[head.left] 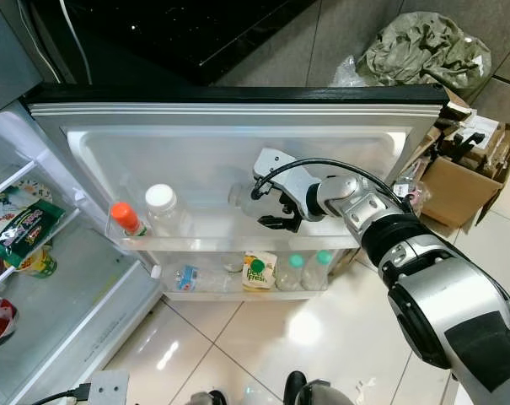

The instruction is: Restocking fridge

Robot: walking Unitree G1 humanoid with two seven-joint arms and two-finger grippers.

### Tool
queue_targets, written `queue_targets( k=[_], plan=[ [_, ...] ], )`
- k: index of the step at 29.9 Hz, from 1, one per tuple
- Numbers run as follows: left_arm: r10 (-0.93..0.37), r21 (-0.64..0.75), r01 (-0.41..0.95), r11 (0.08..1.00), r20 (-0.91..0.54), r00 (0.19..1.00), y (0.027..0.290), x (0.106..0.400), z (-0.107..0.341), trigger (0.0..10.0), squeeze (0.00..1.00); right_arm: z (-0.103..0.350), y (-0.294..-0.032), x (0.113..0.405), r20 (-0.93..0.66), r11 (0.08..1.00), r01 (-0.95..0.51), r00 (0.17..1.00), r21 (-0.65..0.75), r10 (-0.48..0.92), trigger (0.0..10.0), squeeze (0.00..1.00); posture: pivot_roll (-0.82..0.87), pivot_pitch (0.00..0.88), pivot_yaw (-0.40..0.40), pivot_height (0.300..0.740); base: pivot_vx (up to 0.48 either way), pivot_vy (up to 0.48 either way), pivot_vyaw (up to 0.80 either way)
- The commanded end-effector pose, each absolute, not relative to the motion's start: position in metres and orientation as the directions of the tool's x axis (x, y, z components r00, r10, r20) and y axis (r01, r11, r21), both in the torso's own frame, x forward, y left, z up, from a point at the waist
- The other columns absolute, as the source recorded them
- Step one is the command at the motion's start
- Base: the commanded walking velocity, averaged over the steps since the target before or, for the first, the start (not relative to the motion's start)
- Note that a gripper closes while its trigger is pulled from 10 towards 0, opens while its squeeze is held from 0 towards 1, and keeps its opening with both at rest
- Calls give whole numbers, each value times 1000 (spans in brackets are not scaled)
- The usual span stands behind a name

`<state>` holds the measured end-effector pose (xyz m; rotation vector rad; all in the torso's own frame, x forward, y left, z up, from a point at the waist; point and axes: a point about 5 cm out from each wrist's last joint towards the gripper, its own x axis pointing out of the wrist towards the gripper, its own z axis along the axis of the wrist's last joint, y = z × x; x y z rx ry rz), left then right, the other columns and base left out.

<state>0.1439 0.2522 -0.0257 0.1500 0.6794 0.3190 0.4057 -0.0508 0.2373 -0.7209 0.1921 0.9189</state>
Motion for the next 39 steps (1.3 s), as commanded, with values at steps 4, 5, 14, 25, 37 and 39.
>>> queue_targets(
  k=[4,5,14,25,37,39],
  plan=[
    [351,254,-244,936,-629,693,254,129,-34,10000,0,234,-43,403,-472,346,-797,581,-495,663,10000,0,38,335,-30,710,0,0,0],
    [351,254,-244,936,-629,693,254,129,-34,10000,0,234,-42,403,-477,336,-796,581,-504,660,10000,0,38,335,-30,710,0,0,0],
    [352,255,-245,936,-628,694,254,129,-34,10000,0,231,-29,399,-491,292,-803,560,-520,667,10000,886,46,330,-30,710,0,0,0],
    [358,257,-251,933,-626,692,256,128,-33,10000,0,235,-22,398,-485,289,-796,565,-531,667,10000,0,54,332,-35,710,0,0,0],
    [359,256,-252,933,-628,690,256,126,-33,10000,0,236,-9,394,-547,160,-795,533,-585,645,10000,0,49,340,-43,710,0,0,0],
    [359,255,-253,933,-628,690,255,126,-33,10000,0,232,-8,393,-568,135,-793,532,-594,628,10000,0,53,342,-50,710,0,0,0]
  ],
)
